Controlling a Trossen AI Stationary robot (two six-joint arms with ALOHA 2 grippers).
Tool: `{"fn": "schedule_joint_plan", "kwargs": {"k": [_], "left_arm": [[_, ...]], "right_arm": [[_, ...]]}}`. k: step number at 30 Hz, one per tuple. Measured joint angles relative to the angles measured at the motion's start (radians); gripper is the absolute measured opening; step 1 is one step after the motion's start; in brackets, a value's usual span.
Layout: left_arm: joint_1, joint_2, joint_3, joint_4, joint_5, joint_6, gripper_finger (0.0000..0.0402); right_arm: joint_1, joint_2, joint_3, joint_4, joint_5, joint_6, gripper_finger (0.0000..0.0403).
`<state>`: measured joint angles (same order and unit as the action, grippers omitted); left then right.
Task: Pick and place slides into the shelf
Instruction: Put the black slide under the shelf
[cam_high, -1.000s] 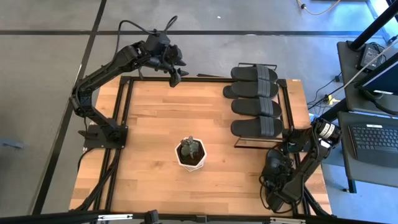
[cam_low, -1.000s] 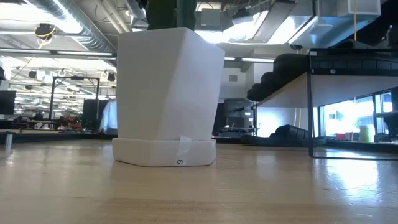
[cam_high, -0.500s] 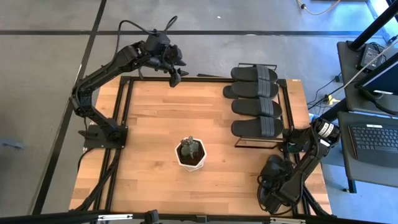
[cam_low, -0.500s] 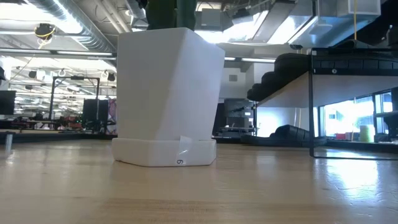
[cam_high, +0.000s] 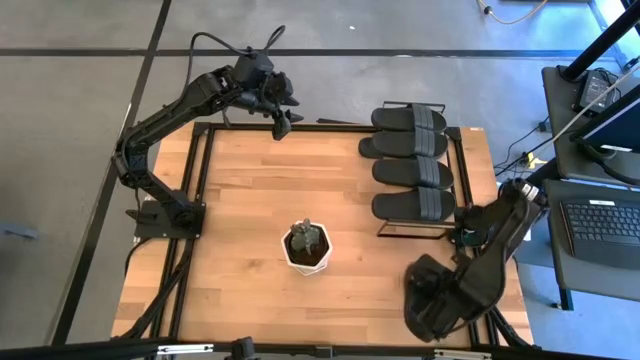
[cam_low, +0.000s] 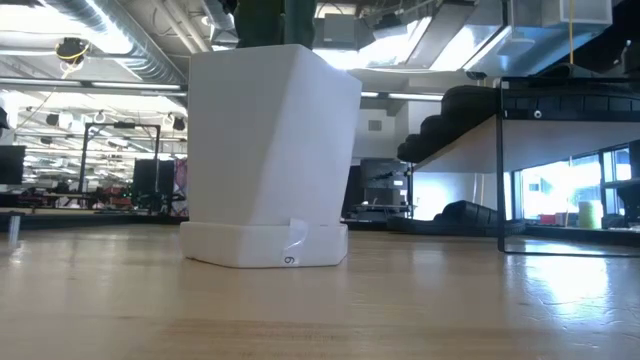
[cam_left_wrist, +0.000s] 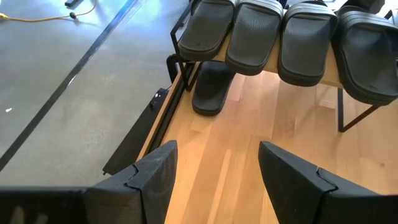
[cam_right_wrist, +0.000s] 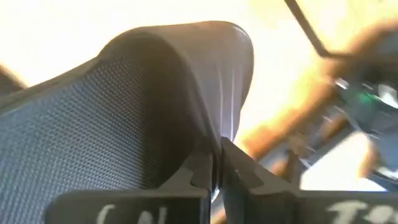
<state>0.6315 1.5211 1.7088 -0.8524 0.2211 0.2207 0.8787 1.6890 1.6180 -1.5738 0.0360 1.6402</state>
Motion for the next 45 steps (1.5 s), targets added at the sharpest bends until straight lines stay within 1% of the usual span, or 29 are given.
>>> {"fn": "schedule_joint_plan", "kwargs": {"k": [4,7,10,14,17,21,25,27,32,37,40,45], "left_arm": [[-0.001,0.0,0.0,0.0,0.0,0.0,0.0218],[-0.001,0.0,0.0,0.0,0.0,0.019,0.0218],[-0.001,-0.003,0.0,-0.002,-0.002,0.048,0.0218],[0.001,-0.026,0.0,-0.015,-0.002,0.051,0.0218],[0.007,-0.044,0.0,-0.047,-0.002,0.051,0.0218],[0.008,-0.068,0.0,-0.093,-0.002,0.051,0.0218],[0.007,-0.08,0.0,-0.123,-0.002,0.051,0.0218],[0.008,-0.085,0.0,-0.124,-0.002,0.051,0.0218],[0.008,-0.098,0.0,-0.165,-0.003,0.051,0.0218],[0.008,-0.121,0.0,-0.204,-0.003,0.051,0.0218],[0.008,-0.14,0.0,-0.223,-0.003,0.044,0.0218],[0.008,-0.169,0.0,-0.272,-0.003,0.01,0.0218]], "right_arm": [[-0.064,-0.027,0.137,0.003,0.084,-0.004,0.0014],[-0.13,-0.032,0.222,0.003,0.15,-0.089,0.0014],[-0.21,-0.032,0.288,0.004,0.23,-0.234,0.0014],[-0.335,-0.034,0.356,0.001,0.253,-0.464,0.0014],[-0.414,-0.059,0.406,0.0,0.302,-0.624,0.0014],[-0.525,-0.103,0.489,0.0,0.426,-0.802,0.0014],[-0.667,-0.107,0.581,0.017,0.529,-1.009,0.0014],[-0.747,-0.105,0.603,0.076,0.543,-1.13,0.0014],[-0.929,-0.052,0.603,0.255,0.518,-1.392,0.0014],[-1.049,0.039,0.603,0.372,0.517,-1.634,0.0014],[-1.1,0.114,0.602,0.399,0.512,-1.719,0.0014],[-1.169,0.247,0.602,0.4,0.512,-1.762,0.0014]]}}
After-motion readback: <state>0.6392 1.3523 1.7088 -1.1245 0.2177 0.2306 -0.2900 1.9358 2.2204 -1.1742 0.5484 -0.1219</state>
